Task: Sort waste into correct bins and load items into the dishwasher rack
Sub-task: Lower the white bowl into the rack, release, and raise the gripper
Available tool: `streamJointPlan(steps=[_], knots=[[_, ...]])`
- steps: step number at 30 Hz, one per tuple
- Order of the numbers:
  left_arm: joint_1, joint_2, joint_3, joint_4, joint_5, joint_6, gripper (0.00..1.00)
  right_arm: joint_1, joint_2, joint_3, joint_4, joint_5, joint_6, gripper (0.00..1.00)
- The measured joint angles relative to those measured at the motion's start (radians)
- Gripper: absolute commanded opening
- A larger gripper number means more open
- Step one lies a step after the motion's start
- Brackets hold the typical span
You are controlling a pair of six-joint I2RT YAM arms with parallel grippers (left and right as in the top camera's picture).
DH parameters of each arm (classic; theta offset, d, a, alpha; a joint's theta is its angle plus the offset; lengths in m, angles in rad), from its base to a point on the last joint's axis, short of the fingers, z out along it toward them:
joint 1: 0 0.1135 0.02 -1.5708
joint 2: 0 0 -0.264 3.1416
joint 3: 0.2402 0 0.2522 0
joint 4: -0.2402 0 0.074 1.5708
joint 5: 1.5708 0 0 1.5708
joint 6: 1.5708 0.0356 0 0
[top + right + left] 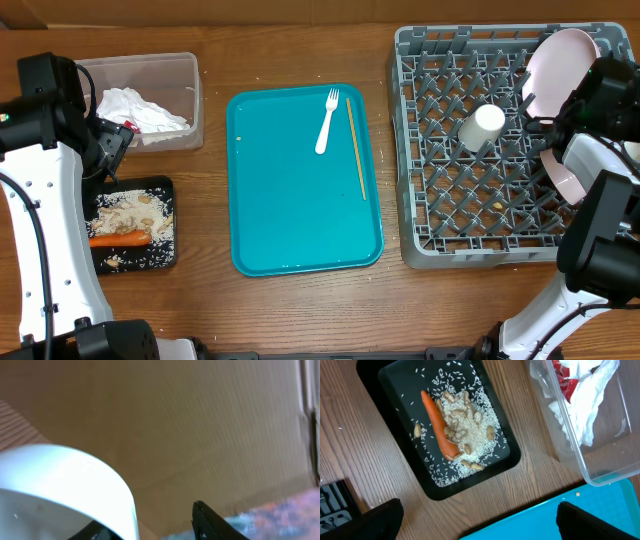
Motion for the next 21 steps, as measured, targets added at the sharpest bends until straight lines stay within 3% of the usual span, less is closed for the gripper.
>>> streamJointPlan(steps=[6,9,12,16,19,21], knots=[[0.000,0.000,0.000,0.000,0.000,0.000,1.00,0.039,-0.011,0.000,-0.039,0.074,0.078,0.53],[0.000,0.000,0.000,0.000,0.000,0.000,1.00,0.086,-0.026,0.002,-0.163,0.065,0.119,0.58],[0.000,0.000,0.000,0.000,0.000,0.000,1.00,0.138,-0.035,0.006,-0.399,0.000,0.203,0.61],[0.000,0.000,0.000,-0.001,0.000,0.000,0.99,0.179,-0.036,0.007,-0.651,-0.147,0.364,0.57],[0.000,0.000,0.000,0.000,0.000,0.000,1.00,0.171,-0.037,0.006,-0.754,-0.262,0.473,0.48],[0.000,0.000,0.000,0.000,0.000,0.000,1.00,0.158,-0.038,0.006,-0.794,-0.332,0.553,0.48]])
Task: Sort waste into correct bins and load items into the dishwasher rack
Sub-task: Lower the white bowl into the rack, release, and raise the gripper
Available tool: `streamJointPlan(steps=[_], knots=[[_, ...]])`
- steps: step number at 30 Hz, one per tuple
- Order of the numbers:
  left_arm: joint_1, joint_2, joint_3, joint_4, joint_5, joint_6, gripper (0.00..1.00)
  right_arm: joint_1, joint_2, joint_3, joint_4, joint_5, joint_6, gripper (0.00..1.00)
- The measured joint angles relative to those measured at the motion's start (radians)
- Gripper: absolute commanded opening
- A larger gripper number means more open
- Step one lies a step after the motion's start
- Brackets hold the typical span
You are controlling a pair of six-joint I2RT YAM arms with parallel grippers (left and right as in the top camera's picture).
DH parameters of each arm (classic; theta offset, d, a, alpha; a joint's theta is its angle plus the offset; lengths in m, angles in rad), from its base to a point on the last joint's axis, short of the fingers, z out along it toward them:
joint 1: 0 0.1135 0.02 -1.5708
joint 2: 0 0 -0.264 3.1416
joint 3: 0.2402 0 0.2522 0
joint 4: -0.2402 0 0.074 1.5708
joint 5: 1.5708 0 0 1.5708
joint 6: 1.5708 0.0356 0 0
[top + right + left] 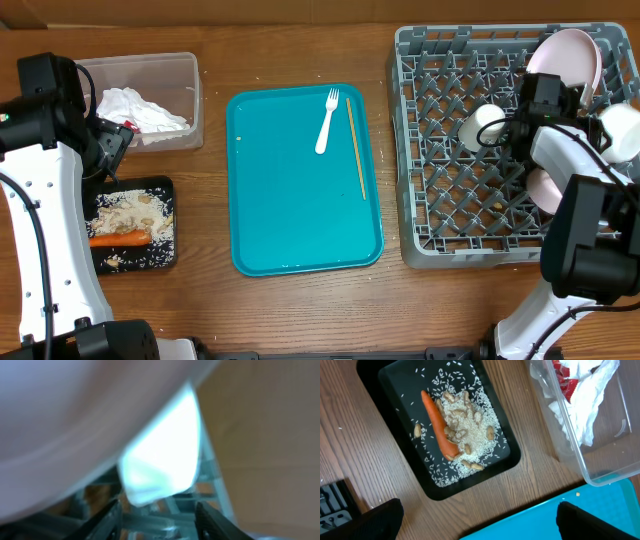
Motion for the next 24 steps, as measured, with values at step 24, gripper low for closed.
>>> streamJointPlan(steps=[24], knots=[[0.000,0.000,0.000,0.000,0.000,0.000,1.00,-0.020,-0.526,0.087,-0.261,-1.164,0.346,0.70]])
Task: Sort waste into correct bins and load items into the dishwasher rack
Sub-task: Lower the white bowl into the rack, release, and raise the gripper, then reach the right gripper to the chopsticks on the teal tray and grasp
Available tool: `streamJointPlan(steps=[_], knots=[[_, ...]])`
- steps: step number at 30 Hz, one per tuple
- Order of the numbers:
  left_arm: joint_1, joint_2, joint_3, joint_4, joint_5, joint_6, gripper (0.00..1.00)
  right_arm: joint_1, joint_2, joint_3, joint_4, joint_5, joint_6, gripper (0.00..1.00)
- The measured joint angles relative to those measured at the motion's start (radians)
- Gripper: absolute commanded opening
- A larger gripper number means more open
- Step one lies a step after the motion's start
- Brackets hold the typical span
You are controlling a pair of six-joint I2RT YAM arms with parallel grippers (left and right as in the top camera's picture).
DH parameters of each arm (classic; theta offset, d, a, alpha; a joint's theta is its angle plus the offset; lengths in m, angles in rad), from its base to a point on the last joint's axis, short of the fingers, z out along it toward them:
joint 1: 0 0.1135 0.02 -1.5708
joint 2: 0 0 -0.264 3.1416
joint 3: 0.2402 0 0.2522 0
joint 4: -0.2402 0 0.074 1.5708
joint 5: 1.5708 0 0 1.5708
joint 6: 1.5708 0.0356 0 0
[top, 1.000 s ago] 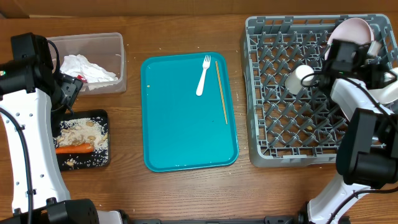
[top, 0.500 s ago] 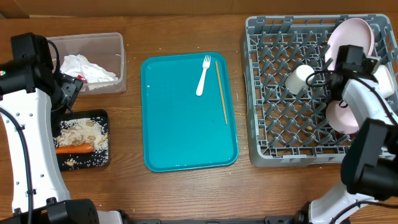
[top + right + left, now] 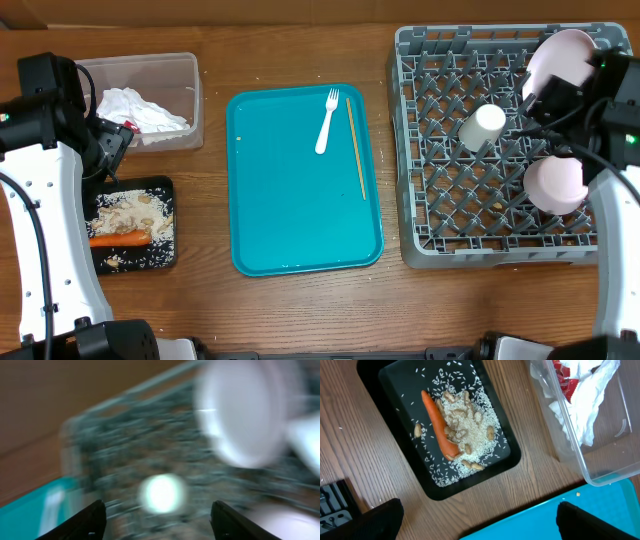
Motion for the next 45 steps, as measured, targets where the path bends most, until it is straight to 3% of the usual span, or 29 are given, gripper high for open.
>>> streamJointPlan(steps=[4,7,15,20,28,45], knots=[[0.000,0.000,0.000,0.000,0.000,0.000,1.00,0.103,0.000,0.001,0.037,-0.274,0.031,0.70],[0.000,0.000,0.000,0.000,0.000,0.000,1.00,0.230,0.027,0.001,0.060,-0.322,0.058,0.70],[0.000,0.000,0.000,0.000,0.000,0.000,1.00,0.630,0.203,0.001,0.122,-0.058,0.136,0.70],[0.000,0.000,0.000,0.000,0.000,0.000,1.00,0.750,0.354,0.001,0.208,0.057,0.166,0.67],[0.000,0.000,0.000,0.000,0.000,0.000,0.99,0.767,0.534,0.001,0.275,0.191,0.204,0.63],[0.000,0.000,0.000,0.000,0.000,0.000,1.00,0.767,0.653,0.004,0.298,0.315,0.209,0.53]])
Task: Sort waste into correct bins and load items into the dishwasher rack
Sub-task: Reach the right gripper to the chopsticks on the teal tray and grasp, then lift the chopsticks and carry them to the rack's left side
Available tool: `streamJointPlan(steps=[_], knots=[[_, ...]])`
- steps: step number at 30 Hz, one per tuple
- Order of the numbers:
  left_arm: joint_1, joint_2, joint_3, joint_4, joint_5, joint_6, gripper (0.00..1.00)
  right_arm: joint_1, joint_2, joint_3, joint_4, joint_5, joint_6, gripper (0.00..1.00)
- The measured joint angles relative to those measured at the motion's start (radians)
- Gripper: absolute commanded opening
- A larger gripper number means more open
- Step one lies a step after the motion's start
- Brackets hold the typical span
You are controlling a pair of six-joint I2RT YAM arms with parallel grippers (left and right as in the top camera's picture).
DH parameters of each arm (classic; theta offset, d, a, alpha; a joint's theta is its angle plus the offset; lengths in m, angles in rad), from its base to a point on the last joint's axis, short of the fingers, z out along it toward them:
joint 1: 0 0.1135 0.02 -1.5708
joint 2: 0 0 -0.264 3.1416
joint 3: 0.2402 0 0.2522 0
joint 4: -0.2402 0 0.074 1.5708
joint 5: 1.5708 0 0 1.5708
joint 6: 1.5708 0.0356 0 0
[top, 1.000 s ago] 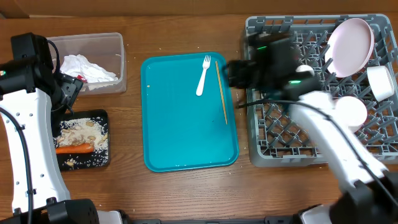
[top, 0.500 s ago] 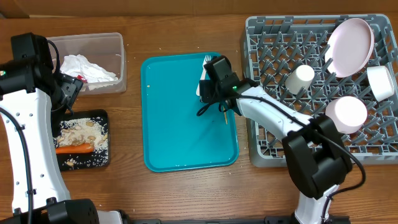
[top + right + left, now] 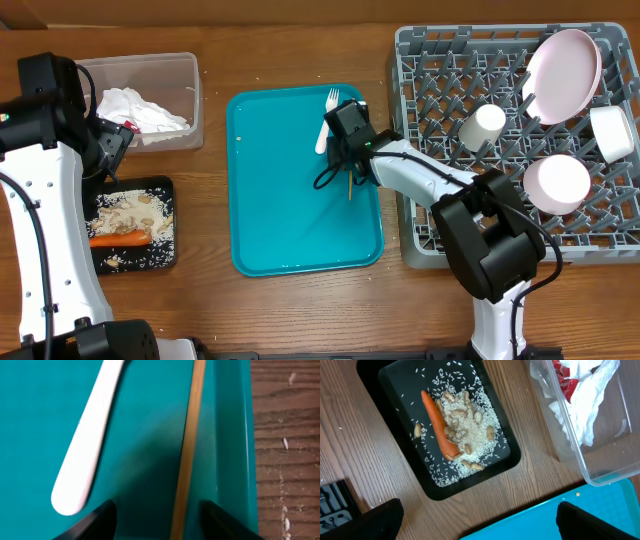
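Note:
On the teal tray [image 3: 300, 220] lie a white plastic fork [image 3: 87, 445] and a wooden chopstick [image 3: 187, 460]. My right gripper [image 3: 160, 525] hangs open low over the tray's upper right [image 3: 347, 150], and the chopstick runs between its fingers. The grey dishwasher rack [image 3: 440, 230] holds a pink plate [image 3: 563, 62], a white cup [image 3: 482, 126], a pink bowl [image 3: 557, 183] and a white bowl [image 3: 611, 133]. My left gripper [image 3: 477, 522] is open and empty, above the wood between the black tray [image 3: 395, 380] and the clear bin [image 3: 600, 475].
The black tray holds rice, peanuts and a carrot [image 3: 437, 422]. In the clear bin lie crumpled white tissue [image 3: 135, 108] and a red wrapper [image 3: 565, 382]. A brown cardboard wall runs along the table's far edge. Rice grains dot the wood right of the teal tray.
My right gripper was above the rack's right side near the pink plate. Now it is open over the teal tray, astride the chopstick. The left arm has not moved.
My right arm was first at the rack's far right with a white bowl rim in its wrist view. Then it was over the rack near the cup and pink bowl, then back at the right side. Now it is at the tray. The left arm stayed still throughout.

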Motion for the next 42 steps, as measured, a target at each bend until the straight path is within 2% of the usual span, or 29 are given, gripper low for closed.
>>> streamJointPlan(steps=[3,9,12,16,25,31,35,42], knots=[[0.000,0.000,0.000,0.000,0.000,0.000,1.00,0.000,0.000,0.000,-0.010,0.009,0.000,0.47],[0.000,0.000,0.000,0.000,0.000,0.000,1.00,0.000,0.000,0.008,-0.060,0.032,0.005,0.24],[0.000,0.000,0.000,0.000,0.000,0.000,1.00,0.001,0.000,0.012,-0.082,0.035,0.024,0.18],[0.000,0.000,0.000,0.000,0.000,0.000,1.00,0.005,0.000,0.016,-0.105,0.041,0.036,0.05],[0.000,0.000,0.000,0.000,0.000,0.000,1.00,0.028,0.000,0.045,-0.178,0.033,0.068,0.04],[0.000,0.000,0.000,0.000,0.000,0.000,1.00,0.019,-0.003,0.141,-0.347,-0.019,0.074,0.04],[0.000,0.000,0.000,0.000,0.000,0.000,1.00,-0.019,-0.036,0.284,-0.489,-0.048,0.023,0.04],[0.000,0.000,0.000,0.000,0.000,0.000,1.00,-0.146,-0.196,0.484,-0.591,-0.096,-0.138,0.04]])
